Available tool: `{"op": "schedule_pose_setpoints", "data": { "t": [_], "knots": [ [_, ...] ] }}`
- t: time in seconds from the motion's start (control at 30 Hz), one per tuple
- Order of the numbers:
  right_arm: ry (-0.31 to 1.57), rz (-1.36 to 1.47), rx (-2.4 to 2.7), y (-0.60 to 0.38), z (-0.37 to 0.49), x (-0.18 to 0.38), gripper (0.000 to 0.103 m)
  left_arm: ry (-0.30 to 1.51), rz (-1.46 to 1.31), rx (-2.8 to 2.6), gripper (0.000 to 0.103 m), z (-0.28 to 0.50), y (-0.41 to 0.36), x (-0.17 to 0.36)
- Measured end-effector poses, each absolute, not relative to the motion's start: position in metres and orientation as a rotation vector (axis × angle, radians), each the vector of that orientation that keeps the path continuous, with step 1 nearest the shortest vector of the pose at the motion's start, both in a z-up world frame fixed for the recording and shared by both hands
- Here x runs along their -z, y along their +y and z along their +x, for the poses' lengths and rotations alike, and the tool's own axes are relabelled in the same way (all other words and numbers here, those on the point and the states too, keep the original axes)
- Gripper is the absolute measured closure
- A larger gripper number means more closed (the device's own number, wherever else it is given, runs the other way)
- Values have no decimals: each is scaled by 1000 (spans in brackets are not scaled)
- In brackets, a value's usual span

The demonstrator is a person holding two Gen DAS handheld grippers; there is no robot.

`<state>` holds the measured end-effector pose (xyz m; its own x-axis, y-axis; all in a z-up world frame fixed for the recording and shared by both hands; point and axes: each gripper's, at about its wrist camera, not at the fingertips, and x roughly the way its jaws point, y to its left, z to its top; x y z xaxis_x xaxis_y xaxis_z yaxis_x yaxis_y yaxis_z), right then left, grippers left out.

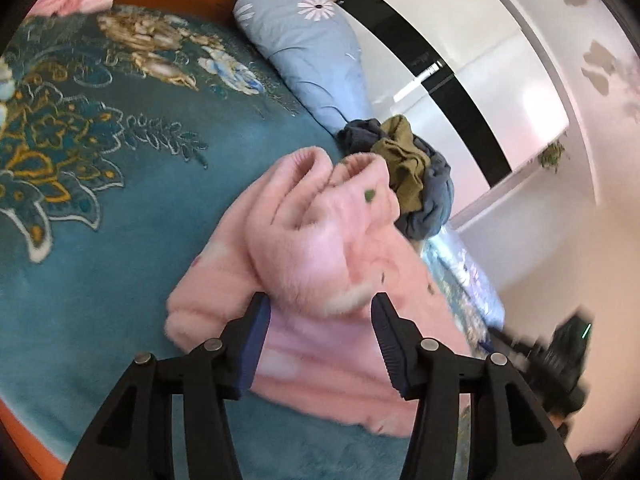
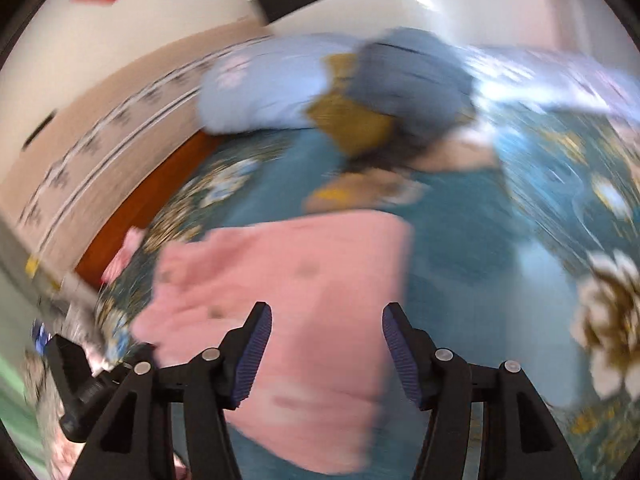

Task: Fold clothes

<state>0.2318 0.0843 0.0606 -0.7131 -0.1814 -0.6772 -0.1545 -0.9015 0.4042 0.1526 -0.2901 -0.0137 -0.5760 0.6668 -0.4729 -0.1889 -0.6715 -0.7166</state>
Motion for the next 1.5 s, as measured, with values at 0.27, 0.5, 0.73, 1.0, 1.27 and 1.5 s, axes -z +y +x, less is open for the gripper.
{"op": "schedule_pose_setpoints", "data": {
  "t": [0.27,0.5,0.73,1.0,1.27,1.5],
  "knots": [
    [-909,1129,2717,124,246,-27,41,-849,-1149,-2316,78,126,-278,11],
    [-805,1063,2684,109,253,-33,41,-816,-932,-2391,80,152,-284,-35],
    [-695,1069,2670,89,256,-37,41,-920,-1198,-2329,75,137,-304,24],
    [-587,1077,2578,63,234,-61,41,-389,-1143,-2575,58,143,-296,-55],
    [-612,1071,2497,50,233,-35,41,-29,-1214,-2489,55,87,-229,-64],
    [-629,1045,2458,53,228,-28,41,135,-1204,-2446,55,70,-203,-56]
  ]
}}
